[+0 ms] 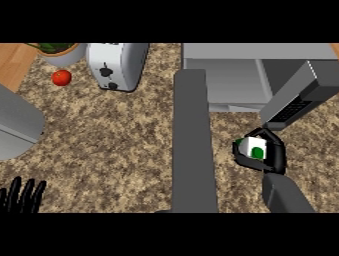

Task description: Pick up the milk, place it into the microwave and close the microwave

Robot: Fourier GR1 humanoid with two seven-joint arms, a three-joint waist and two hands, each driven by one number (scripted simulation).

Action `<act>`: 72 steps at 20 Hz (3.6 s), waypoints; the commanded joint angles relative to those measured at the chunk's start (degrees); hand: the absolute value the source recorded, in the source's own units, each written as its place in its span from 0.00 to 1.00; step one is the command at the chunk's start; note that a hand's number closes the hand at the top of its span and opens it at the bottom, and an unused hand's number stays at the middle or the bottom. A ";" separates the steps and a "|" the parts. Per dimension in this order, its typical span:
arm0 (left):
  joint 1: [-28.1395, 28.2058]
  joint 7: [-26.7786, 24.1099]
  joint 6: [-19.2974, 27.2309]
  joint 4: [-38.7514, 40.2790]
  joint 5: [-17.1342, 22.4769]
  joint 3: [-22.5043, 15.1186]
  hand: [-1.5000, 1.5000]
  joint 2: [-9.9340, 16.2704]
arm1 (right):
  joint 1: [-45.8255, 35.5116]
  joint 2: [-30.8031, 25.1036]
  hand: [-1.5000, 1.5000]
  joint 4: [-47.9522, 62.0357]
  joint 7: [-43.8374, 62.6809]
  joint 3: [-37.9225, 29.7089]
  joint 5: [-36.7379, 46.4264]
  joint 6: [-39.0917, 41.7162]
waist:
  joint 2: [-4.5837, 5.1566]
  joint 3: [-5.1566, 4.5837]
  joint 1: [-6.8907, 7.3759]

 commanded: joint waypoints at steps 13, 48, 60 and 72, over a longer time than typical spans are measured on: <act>5.07 1.02 -0.44 -5.57 -1.76 -3.72 0.00 -1.71 | 29.29 3.15 1.00 -49.05 18.17 15.34 0.20 2.43 | -0.38 -0.11 -1.04; 3.56 -2.97 -5.00 2.01 -0.59 2.80 0.00 -1.06 | -8.84 3.97 1.00 -13.89 24.73 18.75 -9.31 -16.90 | 0.40 0.03 1.32; 1.24 2.35 -5.55 -0.45 4.40 4.68 0.00 1.29 | -20.33 -3.88 1.00 8.39 19.16 12.90 -5.51 -19.23 | 1.57 0.20 3.74; -0.54 0.47 -7.26 2.35 2.51 3.87 0.00 1.44 | -24.45 -7.85 1.00 13.02 14.90 14.69 -0.66 -29.20 | 2.69 0.31 6.10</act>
